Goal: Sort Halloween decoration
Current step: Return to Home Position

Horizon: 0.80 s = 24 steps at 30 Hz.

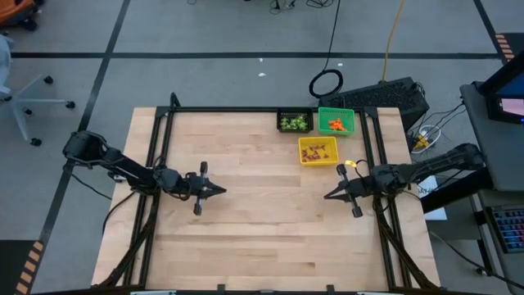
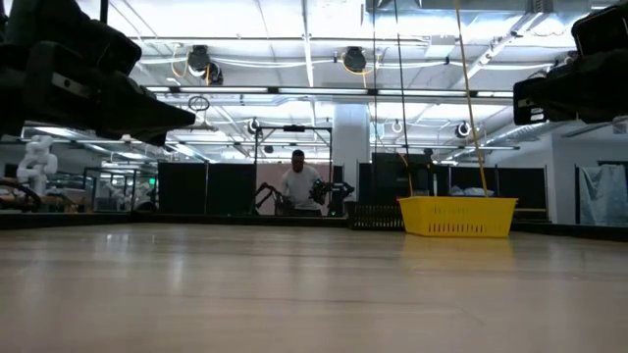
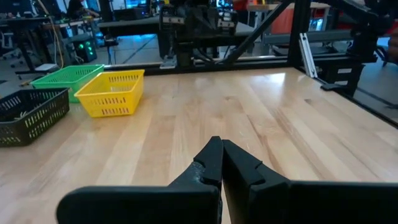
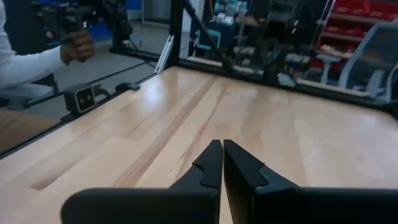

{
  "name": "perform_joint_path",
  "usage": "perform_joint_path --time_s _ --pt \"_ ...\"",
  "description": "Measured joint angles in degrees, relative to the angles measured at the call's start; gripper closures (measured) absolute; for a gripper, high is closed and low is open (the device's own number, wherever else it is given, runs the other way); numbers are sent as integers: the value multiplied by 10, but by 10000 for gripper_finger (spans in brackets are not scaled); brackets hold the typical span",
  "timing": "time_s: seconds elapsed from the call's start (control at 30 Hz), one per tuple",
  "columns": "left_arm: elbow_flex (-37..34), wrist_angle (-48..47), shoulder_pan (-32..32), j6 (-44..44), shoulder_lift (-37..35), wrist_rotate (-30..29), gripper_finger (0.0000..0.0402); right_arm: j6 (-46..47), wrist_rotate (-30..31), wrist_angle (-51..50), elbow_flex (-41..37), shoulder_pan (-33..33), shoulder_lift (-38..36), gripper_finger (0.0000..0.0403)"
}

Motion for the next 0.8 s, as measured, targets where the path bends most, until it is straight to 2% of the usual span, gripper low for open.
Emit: perform_joint_path --time_s 0.4,0.8 --pt "0 -8 0 5 -17 0 393 -29 0 -137 0 -51 -162 403" --pt "0 -101 0 15 -138 0 393 -76 0 -137 0 -104 -213 403"
